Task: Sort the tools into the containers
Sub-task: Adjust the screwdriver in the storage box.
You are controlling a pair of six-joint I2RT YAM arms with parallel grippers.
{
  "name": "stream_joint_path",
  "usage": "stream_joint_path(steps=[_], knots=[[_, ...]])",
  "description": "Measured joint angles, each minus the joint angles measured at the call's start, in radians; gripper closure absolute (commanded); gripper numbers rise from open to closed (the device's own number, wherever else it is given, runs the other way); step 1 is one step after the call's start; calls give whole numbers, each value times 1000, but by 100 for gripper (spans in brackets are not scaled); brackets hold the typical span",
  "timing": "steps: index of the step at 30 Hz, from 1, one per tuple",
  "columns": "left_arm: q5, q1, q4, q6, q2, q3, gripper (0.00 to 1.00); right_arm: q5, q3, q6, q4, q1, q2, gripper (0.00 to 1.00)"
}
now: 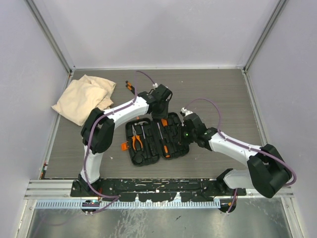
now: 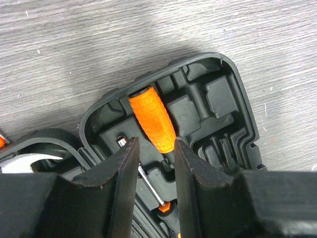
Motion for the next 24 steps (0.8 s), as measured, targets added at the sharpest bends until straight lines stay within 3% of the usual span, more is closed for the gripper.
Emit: stream_joint_path(steps=[24], knots=[[-10, 0, -8, -17, 64, 25, 69, -57, 39, -3, 34, 17, 93, 87]])
